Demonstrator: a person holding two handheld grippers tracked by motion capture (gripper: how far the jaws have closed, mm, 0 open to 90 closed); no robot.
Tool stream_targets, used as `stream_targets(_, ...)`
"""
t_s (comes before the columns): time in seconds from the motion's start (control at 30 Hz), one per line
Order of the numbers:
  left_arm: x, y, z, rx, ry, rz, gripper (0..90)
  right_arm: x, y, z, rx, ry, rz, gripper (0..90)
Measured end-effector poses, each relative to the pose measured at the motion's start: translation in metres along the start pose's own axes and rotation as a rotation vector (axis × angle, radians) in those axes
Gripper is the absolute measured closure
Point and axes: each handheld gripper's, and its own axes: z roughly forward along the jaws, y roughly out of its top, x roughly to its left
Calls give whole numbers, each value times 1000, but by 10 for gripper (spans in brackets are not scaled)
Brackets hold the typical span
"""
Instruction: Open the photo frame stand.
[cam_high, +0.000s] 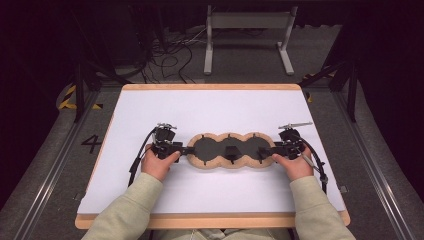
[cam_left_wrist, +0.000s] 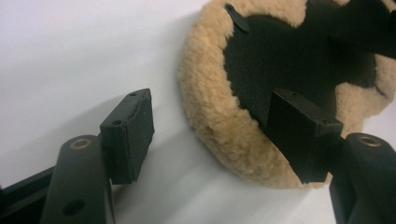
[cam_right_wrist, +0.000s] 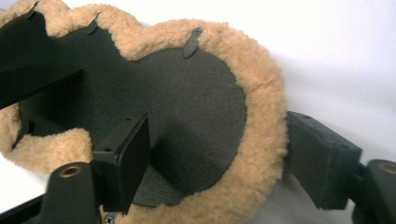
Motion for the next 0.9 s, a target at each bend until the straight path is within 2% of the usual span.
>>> stream_targets(0.1,-2,1,3,2,-17,-11,307,1,0,1,1,2,5,222)
stream_targets(0.17,-4,2,6,-1,-23,3,316,0,-1,2,1,5,12,221)
stream_targets(0.23,-8,2,9,0,-56,7,328,-1,-1,2,3,14,29,217)
stream_targets(0.3,-10,2,11,1,-37,25,328,-1,-2,3,1,18,44,215)
stream_targets(0.37,-9,2,10,-1,-29,20,338,0,-2,4,2,16,51,215)
stream_targets(0.4,-9,2,10,-1,-55,-2,351,0,-2,4,-1,10,52,216)
stream_targets(0.47,-7,2,10,-6,-59,-12,381,1,-2,4,-3,7,55,217)
stream_targets(0.67,-9,1,10,-13,-46,-6,383,3,-2,5,-14,-10,86,230)
stream_targets(0.73,-9,1,10,-16,-37,6,390,6,-1,5,-21,-34,101,238)
stream_targets(0.8,-12,1,8,-27,-2,38,407,6,-1,4,-28,-40,95,257)
stream_targets(0.9,-15,1,7,-32,17,58,422,6,-1,2,-38,-42,107,292)
